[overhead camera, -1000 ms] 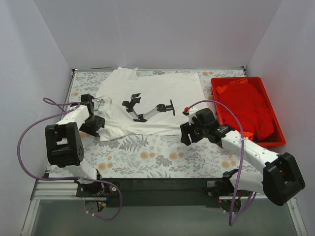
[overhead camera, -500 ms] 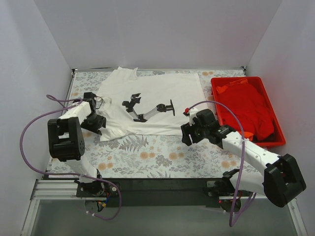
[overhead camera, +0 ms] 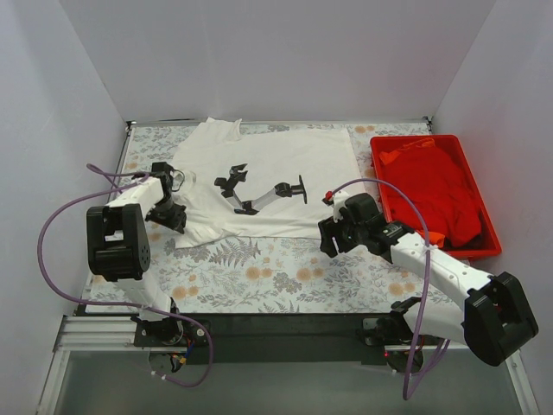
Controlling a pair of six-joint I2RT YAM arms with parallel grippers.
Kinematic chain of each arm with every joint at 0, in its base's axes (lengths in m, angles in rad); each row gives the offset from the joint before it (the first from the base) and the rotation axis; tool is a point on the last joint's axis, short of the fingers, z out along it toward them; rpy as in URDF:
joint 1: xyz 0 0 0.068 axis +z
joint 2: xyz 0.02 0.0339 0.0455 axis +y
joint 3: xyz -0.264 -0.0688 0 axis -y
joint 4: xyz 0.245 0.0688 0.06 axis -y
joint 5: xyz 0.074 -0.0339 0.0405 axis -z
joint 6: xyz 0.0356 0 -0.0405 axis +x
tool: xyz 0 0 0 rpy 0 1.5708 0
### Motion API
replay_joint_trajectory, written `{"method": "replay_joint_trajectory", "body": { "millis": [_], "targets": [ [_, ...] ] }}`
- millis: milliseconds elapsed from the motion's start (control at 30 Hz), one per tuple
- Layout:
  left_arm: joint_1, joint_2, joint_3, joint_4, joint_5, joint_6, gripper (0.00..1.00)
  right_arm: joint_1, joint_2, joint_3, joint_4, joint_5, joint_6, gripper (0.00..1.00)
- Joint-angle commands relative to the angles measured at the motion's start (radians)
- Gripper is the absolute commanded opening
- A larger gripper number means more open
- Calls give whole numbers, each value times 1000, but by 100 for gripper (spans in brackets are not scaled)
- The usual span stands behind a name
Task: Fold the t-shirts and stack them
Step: Flatten the tshirt out
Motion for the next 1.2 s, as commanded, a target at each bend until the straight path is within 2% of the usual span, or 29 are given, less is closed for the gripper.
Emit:
{"method": "replay_joint_trajectory", "body": {
  "millis": [0, 300, 533, 767, 1033, 1167],
  "targets": [
    [-2, -54, 36, -26, -47, -4, 0, 7, -24, -6, 32, 29, -14, 71],
    [-2, -177, -7, -30, -87, 73, 0, 4, -28, -4, 17, 156, 20, 71],
    [-2, -321, -54, -9, -217, 180, 0, -28, -45, 13, -67, 315, 119, 71],
    [-2, -560, -214, 114, -266, 288, 0, -67, -59, 10, -173, 395, 268, 71],
    [0, -841, -409, 204, -358, 345, 0, -85, -27, 4, -184, 391, 369, 69],
    [-8, -858, -432, 226, -323, 336, 0, -87, 12, 22, -181, 427, 422, 66]
  ]
}}
